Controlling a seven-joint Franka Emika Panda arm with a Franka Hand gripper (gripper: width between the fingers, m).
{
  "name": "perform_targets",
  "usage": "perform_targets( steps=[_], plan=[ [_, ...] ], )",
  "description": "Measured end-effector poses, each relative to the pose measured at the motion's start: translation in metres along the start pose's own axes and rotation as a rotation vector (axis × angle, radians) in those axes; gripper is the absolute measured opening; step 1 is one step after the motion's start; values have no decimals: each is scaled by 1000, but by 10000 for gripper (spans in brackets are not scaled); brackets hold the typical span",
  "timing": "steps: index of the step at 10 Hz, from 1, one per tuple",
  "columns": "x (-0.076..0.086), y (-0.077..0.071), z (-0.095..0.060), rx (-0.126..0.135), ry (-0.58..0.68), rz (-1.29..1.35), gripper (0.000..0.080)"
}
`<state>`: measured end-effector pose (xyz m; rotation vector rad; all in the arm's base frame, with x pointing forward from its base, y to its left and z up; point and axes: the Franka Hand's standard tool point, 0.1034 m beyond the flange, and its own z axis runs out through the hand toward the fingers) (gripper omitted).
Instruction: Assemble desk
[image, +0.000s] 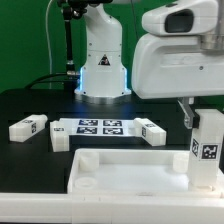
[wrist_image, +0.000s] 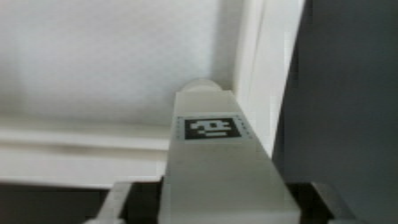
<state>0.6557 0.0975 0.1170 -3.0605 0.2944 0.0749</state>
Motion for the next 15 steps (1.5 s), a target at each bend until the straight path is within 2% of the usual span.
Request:
perform_targets(
  steps=[3,5,7,12,14,15],
  plan=[
    [0,1,0,19,-6,291,290],
    [0,-1,1,18,-6,498,290],
    [-1,-3,1,28,-18,764,290],
    [-1,-6,2,40,-31,966,290],
    [-2,-7,2,41,-30,897,541],
    [-2,-7,2,39,-31,850,541]
  ],
)
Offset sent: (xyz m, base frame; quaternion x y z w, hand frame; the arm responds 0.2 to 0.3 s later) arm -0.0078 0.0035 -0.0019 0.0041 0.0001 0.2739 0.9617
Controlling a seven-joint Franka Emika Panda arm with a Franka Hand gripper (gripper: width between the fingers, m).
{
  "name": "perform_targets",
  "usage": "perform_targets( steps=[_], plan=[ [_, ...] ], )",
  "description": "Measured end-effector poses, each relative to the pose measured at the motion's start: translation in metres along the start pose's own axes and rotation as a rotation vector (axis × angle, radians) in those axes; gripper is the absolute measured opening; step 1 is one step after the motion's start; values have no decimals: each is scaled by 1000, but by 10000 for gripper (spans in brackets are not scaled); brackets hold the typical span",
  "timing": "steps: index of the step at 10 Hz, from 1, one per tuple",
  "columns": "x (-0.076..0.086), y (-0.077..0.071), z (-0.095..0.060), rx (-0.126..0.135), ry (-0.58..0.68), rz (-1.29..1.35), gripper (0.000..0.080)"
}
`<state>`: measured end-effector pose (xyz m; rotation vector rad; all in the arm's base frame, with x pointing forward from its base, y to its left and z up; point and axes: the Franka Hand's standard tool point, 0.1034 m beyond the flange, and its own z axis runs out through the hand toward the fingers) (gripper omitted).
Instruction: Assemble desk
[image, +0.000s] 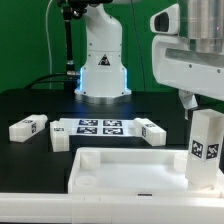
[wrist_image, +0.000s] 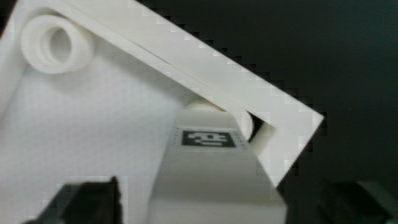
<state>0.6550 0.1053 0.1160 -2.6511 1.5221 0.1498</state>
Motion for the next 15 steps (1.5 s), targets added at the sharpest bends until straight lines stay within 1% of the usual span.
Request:
perform_targets(
  steps=[1,2,5,8,9,11,13,14,15],
  plan=[
    [-3,-1,0,-6,-3,-50,628],
    [-6,-2,0,-8,-1,-191,644],
    [-6,-2,0,-4,-1,-435,649],
    [-6,-2,0,-5,-1,-605,649],
    [-4,-1,0,-26,18,-734,649],
    [-3,-2,-1,-51,40,-934,649],
    [-3,-2,-1,-52,39,-1087,649],
    [-2,-3,0,-51,43,-1203,649],
    [-1,-5,0,-45,54,-1245,649]
  ],
)
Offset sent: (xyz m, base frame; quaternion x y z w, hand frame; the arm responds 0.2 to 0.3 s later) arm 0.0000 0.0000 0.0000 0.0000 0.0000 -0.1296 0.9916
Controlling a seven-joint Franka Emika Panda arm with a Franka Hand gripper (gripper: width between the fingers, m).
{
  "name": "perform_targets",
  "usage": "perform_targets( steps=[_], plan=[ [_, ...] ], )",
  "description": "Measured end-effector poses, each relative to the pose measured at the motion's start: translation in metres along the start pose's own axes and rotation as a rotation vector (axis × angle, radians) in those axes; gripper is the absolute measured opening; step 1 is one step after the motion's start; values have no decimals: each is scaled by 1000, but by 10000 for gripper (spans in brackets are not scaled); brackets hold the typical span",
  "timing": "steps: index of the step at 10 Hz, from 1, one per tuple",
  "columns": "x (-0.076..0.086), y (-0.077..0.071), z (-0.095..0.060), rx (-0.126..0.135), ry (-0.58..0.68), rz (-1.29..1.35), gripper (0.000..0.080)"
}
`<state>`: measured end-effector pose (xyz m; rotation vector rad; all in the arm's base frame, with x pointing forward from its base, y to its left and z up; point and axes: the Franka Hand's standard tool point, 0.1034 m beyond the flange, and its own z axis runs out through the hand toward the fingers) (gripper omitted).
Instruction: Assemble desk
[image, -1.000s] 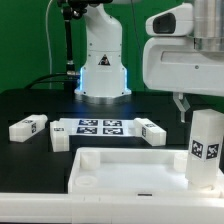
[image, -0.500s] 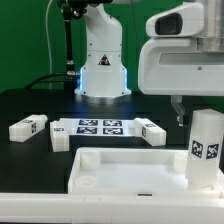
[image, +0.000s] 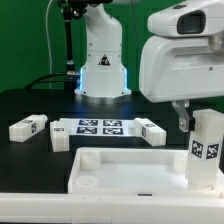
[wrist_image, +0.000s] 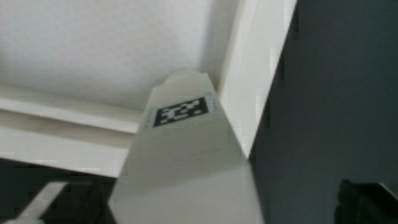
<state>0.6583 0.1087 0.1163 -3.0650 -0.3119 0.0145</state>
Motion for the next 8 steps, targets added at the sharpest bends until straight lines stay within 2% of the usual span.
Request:
perform_targets(
  steps=[1,2,3,4,5,8],
  plan=[
    [0,1,0,-1,0,-86,649],
    [0,2,0,-1,0,-123,525],
    [0,2,0,0,0,-119,525],
    [0,2,0,-1,0,-119,386],
    [-1,6,0,-6,-1,-118,294],
    [-1,6,0,-6,-1,-87,294]
  ],
)
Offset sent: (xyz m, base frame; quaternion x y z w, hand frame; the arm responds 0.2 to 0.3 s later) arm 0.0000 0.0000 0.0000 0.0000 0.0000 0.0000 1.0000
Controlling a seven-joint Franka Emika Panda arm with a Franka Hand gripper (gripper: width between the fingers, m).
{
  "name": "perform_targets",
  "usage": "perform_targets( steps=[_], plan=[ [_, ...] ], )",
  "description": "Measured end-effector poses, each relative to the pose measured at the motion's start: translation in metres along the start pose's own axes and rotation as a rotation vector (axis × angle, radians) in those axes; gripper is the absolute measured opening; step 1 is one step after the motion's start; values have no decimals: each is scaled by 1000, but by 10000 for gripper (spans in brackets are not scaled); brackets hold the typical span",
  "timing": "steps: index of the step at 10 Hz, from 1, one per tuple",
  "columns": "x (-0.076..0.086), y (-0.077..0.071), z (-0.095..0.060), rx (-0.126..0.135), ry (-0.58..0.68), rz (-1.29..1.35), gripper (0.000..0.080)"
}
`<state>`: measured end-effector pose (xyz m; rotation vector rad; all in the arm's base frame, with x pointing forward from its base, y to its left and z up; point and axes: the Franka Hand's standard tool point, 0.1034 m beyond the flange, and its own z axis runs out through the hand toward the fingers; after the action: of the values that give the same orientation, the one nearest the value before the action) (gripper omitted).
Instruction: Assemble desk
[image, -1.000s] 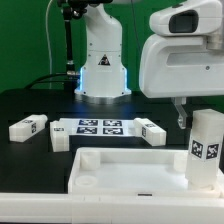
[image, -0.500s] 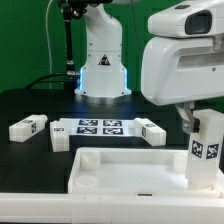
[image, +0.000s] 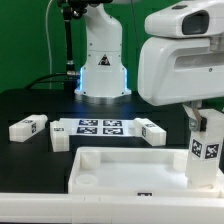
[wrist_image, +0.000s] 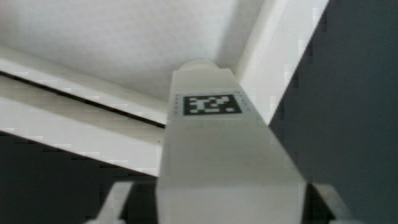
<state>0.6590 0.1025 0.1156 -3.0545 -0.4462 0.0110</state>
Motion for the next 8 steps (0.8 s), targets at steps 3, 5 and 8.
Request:
perform_targets(
  steps=[3,5,8],
  plan=[
    [0,4,0,23,6,216,294],
    [-1,6,0,23,22,368,294],
    [-1,8,0,28,19,679,294]
  ],
)
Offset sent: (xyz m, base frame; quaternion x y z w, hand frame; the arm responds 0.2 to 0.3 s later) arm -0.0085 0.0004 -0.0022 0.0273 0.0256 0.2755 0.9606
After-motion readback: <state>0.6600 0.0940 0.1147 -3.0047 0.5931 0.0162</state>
